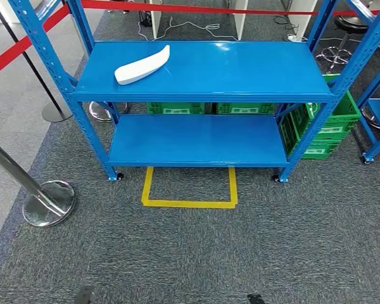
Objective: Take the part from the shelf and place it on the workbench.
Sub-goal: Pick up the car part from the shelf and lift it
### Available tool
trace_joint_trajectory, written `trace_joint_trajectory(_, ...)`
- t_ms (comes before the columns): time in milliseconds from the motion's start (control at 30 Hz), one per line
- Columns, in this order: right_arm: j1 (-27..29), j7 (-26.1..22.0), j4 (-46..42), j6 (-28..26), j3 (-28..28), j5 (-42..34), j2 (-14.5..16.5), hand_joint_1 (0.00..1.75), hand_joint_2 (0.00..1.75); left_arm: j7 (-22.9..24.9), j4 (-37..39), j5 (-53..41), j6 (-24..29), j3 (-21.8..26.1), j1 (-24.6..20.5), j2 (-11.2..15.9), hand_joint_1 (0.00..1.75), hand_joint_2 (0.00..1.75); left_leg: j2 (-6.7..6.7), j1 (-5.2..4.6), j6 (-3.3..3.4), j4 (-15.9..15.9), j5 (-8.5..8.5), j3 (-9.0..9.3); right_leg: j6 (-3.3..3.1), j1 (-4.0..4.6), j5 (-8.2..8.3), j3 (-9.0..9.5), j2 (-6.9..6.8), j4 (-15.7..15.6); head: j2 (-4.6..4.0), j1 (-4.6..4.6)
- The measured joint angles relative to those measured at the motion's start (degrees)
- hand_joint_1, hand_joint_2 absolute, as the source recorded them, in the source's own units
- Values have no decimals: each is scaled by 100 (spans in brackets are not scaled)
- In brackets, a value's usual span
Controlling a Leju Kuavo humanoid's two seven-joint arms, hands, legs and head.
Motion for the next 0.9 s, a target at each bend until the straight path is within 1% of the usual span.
trace_joint_trajectory(67, -1, -11, 0, 0, -15, 2, 2, 0, 175, -178, -7, 184, 103, 111, -111, 99, 0, 175, 0, 3, -2, 0, 1, 0, -1, 3, 1, 1, 0, 1, 0, 1)
trace_joint_trajectory(133, -2, -30, 0, 1, -39, 18, 4, 0, 175, -465, -24, 550, 236, 334, -333, 309, 0, 175, 0, 6, -6, 0, 5, 0, -3, 6, 2, 7, 0, 4, 0, 1)
trace_joint_trajectory(267, -4, -44, 0, 5, -119, 67, 4, 0, 175, -1095, -73, 1400, 117, 817, -721, 758, 0, 0, 0, 10, -15, 0, 12, -1, -7, 10, 5, 26, 1, 13, 0, 1)
trace_joint_trajectory(367, -7, -51, 0, 4, -173, 96, 4, 0, 175, -1645, -122, 1945, 37, 1159, -946, 1056, 0, 0, 0, 13, -16, 0, 12, -1, -7, 12, 4, 17, 2, 13, 0, -1)
trace_joint_trajectory(433, -16, -66, 0, 3, -206, 103, 5, 0, 175, -1969, -158, 2083, 80, 1287, -1129, 1254, 0, 0, -1, 18, -17, 0, 13, -3, -12, 16, 2, 0, -1, 13, 0, 1)
trace_joint_trajectory(500, -26, -80, 0, 1, -250, 109, 7, 0, 175, -2181, -191, 2131, 140, 1331, -1330, 1426, 0, 87, -1, 19, -19, 0, 13, -4, -19, 17, 2, 4, -1, 14, 0, 1)
trace_joint_trajectory(567, -25, -90, 0, 0, -279, 116, 7, 0, 175, -2269, -220, 2165, 176, 1348, -1471, 1558, 0, 175, 0, 16, -20, 0, 14, -3, -23, 17, 8, 20, 3, 15, 0, -1)
trace_joint_trajectory(600, -24, -94, 0, 1, -290, 123, 7, 0, 175, -2336, -233, 2193, 200, 1358, -1515, 1606, 0, 175, 1, 16, -20, 0, 15, -3, -25, 17, 9, 20, 4, 16, 0, -1)
trace_joint_trajectory(733, -34, -103, 0, 16, -313, 201, 9, 0, 175, -2591, -266, 2288, 318, 1376, -1749, 1774, 0, 0, 2, 22, -19, 0, 17, -6, -29, 19, 9, -16, 4, 15, 0, 1)
trace_joint_trajectory(867, -53, -104, 0, 34, -315, 274, 9, 0, 175, -2608, -357, 2435, 11, 1263, -2283, 2108, 0, 175, 1, 22, -25, 0, 22, -6, -32, 19, 12, -10, 2, 20, 0, -1)
trace_joint_trajectory(900, -58, -104, 0, 37, -315, 291, 9, 0, 175, -2639, -383, 2424, -33, 1220, -2393, 2168, 0, 175, 1, 22, -29, 0, 25, -6, -32, 19, 13, -8, 4, 21, 0, -1)
